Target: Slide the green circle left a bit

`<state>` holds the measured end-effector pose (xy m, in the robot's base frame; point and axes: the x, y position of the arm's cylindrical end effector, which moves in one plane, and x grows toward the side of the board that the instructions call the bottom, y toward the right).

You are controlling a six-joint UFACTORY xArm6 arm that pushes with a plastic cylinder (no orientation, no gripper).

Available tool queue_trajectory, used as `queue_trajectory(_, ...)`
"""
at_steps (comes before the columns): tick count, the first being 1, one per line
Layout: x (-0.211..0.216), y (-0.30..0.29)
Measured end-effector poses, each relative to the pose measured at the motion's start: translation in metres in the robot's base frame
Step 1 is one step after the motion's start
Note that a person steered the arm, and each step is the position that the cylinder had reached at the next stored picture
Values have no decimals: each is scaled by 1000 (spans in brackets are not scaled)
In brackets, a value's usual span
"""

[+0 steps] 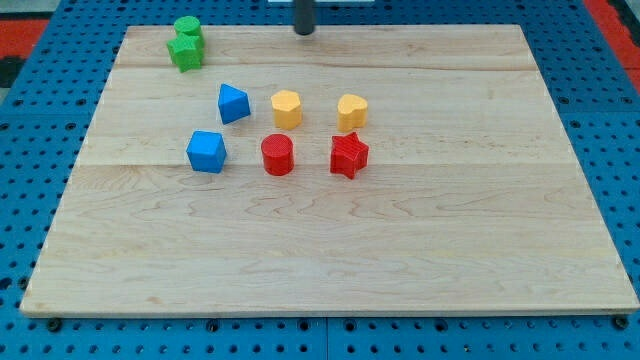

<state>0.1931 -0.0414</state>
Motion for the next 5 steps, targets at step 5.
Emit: queue_trajectory(5,0,-180)
